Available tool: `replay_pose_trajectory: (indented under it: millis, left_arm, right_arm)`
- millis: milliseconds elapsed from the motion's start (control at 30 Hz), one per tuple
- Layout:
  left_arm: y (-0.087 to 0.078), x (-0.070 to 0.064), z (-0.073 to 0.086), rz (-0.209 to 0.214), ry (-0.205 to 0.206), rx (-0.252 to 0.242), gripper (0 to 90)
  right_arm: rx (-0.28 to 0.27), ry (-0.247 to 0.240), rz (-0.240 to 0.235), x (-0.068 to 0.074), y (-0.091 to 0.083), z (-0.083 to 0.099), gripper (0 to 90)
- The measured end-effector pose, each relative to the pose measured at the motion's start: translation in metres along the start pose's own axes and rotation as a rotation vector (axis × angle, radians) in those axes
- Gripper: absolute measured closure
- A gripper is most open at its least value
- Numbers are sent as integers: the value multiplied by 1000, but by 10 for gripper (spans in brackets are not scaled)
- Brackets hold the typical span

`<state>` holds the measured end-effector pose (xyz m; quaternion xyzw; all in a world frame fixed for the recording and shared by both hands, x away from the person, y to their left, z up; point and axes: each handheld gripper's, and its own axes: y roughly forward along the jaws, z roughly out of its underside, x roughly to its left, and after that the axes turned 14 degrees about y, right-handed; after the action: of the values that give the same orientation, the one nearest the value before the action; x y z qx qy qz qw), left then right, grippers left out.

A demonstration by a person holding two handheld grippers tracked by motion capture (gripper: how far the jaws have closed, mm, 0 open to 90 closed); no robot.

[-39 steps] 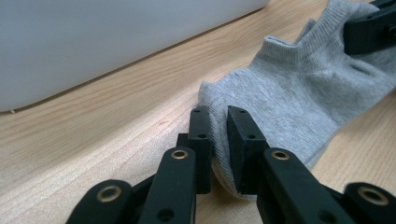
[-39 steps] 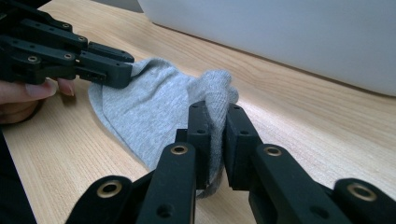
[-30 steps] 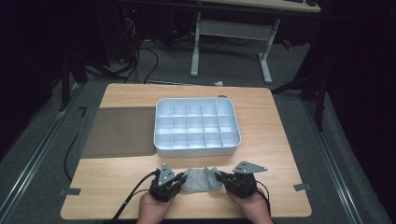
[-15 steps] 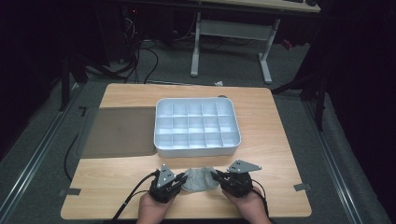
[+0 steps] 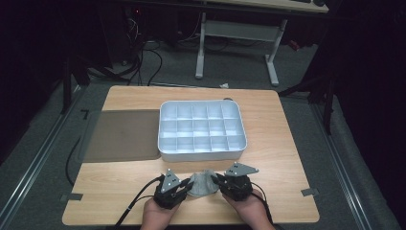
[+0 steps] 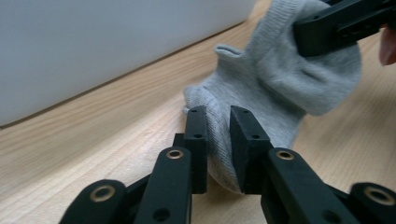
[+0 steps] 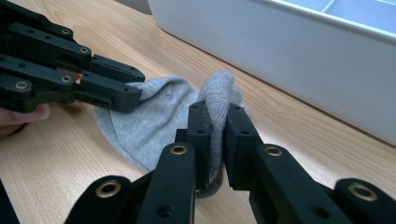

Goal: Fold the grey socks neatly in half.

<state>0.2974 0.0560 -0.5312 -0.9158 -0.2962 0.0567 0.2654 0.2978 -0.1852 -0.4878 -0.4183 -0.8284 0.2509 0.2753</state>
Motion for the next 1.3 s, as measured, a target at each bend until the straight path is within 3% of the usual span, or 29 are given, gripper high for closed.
replay_pose_trajectory:
  millis: [333, 367, 433, 500, 633, 800, 1133, 1300]
  left_arm:
    - [0, 1, -1, 17, -10, 22, 730]
    - [-3, 2, -2, 26, -32, 29, 715]
    - [-22, 6, -6, 13, -45, -25, 676]
    - [-25, 11, -4, 16, -70, -24, 668]
    - [-13, 13, 5, 61, -104, 44, 658]
    - [-7, 11, 6, 69, -103, 63, 745]
    - [-8, 10, 7, 58, -98, 53, 783]
    - [-8, 10, 7, 58, -100, 52, 779]
  right_arm:
    - [43, -68, 30, 14, 19, -2, 831]
    - [44, -71, 32, 15, 20, -2, 830]
    - [41, -78, 41, 17, 22, -3, 830]
    - [44, -74, 45, 16, 22, -3, 829]
    - [48, -85, 53, 17, 24, -3, 827]
    - [47, -86, 52, 19, 26, -3, 823]
    - [50, -87, 16, 30, 41, -5, 806]
    - [25, -68, -33, 35, 35, -11, 728]
